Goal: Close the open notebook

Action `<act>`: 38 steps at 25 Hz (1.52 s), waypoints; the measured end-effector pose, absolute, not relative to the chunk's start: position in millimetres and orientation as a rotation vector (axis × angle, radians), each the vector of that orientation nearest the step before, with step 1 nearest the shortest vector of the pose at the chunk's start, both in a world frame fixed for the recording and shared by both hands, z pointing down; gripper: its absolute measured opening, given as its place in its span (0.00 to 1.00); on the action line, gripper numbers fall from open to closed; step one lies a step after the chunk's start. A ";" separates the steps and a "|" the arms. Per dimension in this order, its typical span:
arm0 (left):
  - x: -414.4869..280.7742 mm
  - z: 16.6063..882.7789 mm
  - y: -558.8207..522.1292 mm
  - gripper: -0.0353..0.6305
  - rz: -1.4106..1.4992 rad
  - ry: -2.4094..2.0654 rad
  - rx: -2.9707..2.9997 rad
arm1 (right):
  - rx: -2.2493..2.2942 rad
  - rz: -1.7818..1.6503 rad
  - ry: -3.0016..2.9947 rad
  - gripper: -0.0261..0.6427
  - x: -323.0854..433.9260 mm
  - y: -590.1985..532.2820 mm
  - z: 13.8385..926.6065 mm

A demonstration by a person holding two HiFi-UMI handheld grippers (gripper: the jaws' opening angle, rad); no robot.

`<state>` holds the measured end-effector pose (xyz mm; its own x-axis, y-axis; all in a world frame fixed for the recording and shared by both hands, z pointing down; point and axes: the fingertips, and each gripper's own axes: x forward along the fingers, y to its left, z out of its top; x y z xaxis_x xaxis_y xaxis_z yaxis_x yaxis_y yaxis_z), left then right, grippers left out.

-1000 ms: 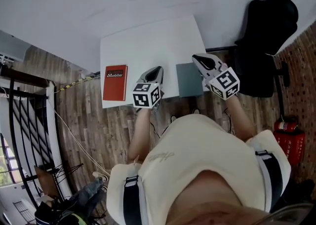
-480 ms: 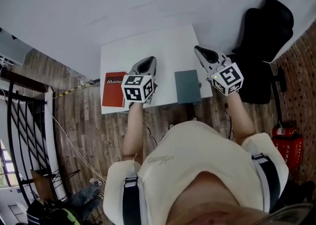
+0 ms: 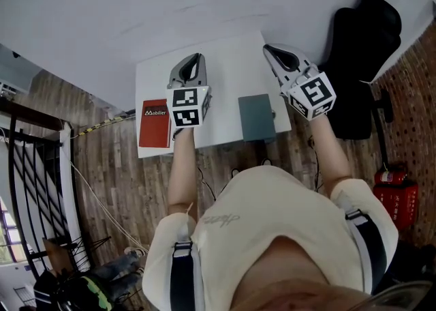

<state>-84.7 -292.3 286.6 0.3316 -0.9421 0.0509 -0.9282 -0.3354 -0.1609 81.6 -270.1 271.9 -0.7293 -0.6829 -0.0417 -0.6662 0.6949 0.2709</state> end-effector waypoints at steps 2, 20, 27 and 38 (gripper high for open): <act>-84.4 282.1 -295.0 0.09 -0.197 1.744 -2.432 | 1.126 -0.401 -2.854 0.05 76.6 -269.9 271.0; -93.0 303.2 -295.5 0.09 -0.114 1.827 -2.500 | 1.240 -0.284 -2.803 0.05 93.5 -281.3 298.0; -94.1 315.3 -291.9 0.09 -0.146 1.839 -2.512 | 1.218 -0.264 -2.784 0.05 90.5 -281.6 305.8; -84.0 319.6 -300.5 0.09 -0.154 1.815 -2.553 | 1.244 -0.201 -2.780 0.05 101.5 -304.0 319.3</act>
<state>-84.0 -300.5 319.6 0.3255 -0.9424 0.0766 -0.9419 -0.3303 -0.0611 101.5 -304.0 319.3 -0.6645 -0.7468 0.0272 -0.7351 0.6598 0.1559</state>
